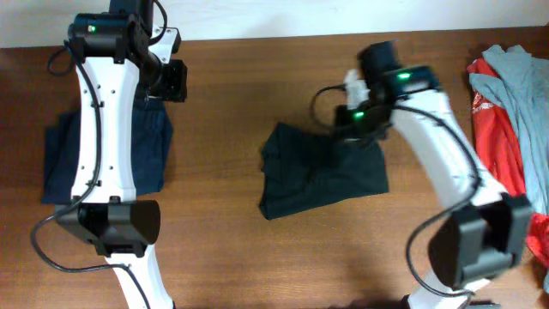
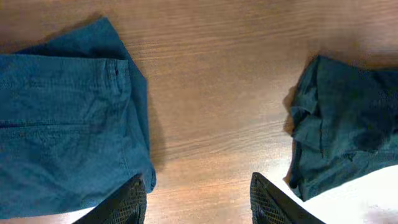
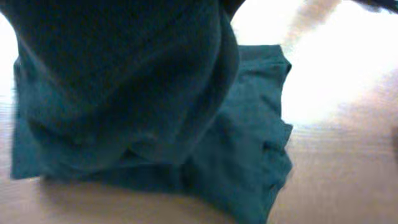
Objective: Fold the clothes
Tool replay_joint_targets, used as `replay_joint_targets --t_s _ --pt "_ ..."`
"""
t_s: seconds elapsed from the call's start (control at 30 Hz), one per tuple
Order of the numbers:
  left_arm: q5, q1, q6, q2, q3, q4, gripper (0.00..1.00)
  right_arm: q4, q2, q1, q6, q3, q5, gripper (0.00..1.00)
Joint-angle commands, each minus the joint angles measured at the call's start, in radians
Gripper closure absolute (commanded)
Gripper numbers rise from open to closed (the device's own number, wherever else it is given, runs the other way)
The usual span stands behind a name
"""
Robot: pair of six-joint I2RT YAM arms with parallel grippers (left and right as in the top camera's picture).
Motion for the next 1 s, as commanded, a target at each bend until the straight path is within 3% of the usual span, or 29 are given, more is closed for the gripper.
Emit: replay_joint_targets --t_s 0.0,0.13,0.2,0.23,0.3,0.43,0.63,0.73,0.8,0.97 --pt "0.014 0.0 -0.013 -0.006 0.02 -0.016 0.46 0.019 0.1 0.114 0.092 0.012 0.031 0.96" --pt "0.014 0.0 -0.013 -0.006 0.02 -0.016 0.46 0.051 0.164 0.195 0.092 0.012 -0.004 0.96" --pt "0.014 0.0 -0.013 -0.006 0.02 -0.016 0.46 0.081 0.179 0.223 0.091 0.012 -0.007 0.82" --pt "0.014 0.0 -0.013 -0.006 0.02 -0.016 0.46 0.115 0.179 0.239 0.076 0.012 -0.015 0.68" --pt "0.014 0.0 -0.013 -0.006 0.02 -0.015 0.46 0.146 0.169 0.246 0.01 0.013 -0.05 0.5" --pt "0.014 0.0 -0.013 -0.006 0.02 -0.016 0.47 0.137 0.127 0.197 0.002 0.015 -0.037 0.43" --pt "0.015 -0.006 0.01 -0.006 0.02 -0.016 0.46 0.016 0.087 -0.055 0.013 0.014 -0.037 0.36" --pt "0.015 -0.024 0.011 -0.006 0.02 -0.014 0.46 -0.021 0.087 -0.211 0.0 0.011 -0.039 0.16" --pt "0.015 -0.047 0.029 -0.006 0.02 -0.013 0.46 -0.026 0.091 -0.317 -0.107 0.005 -0.091 0.05" --pt "0.015 -0.092 0.033 -0.006 0.02 -0.003 0.46 0.013 0.107 -0.424 -0.209 -0.109 -0.15 0.04"
